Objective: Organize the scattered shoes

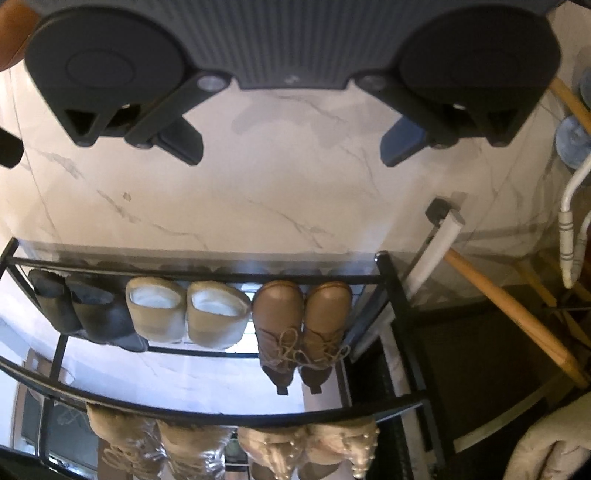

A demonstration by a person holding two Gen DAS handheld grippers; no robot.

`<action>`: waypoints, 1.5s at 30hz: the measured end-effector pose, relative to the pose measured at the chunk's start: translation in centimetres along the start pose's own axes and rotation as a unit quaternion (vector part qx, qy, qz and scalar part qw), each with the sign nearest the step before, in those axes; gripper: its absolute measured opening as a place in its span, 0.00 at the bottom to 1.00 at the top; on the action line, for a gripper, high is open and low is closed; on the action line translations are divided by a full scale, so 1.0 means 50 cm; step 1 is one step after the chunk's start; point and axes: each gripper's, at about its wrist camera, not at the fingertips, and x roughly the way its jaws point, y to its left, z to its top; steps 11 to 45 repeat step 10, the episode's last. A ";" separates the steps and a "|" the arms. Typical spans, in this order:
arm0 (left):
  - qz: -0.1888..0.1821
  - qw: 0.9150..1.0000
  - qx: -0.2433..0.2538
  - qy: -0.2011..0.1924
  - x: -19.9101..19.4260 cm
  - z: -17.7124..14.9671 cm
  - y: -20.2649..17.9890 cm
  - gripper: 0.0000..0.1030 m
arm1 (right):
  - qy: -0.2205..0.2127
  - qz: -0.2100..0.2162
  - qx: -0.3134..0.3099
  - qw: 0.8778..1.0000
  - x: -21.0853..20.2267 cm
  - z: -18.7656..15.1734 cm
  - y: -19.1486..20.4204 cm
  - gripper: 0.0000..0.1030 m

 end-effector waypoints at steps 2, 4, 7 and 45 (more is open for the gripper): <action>-0.002 1.000 -0.002 0.001 0.002 -0.001 0.002 0.99 | 0.003 0.000 0.004 1.000 0.003 0.000 -0.002 1.00; -0.005 1.000 -0.008 -0.004 0.001 -0.002 0.005 0.99 | 0.005 0.000 0.005 1.000 0.006 -0.001 -0.002 1.00; -0.010 1.000 -0.015 -0.017 -0.006 -0.004 0.008 0.99 | 0.009 0.000 0.005 1.000 0.011 -0.002 -0.002 1.00; -0.016 0.999 -0.018 -0.022 -0.008 -0.004 0.008 0.99 | 0.012 0.000 0.005 1.000 0.014 -0.004 -0.001 1.00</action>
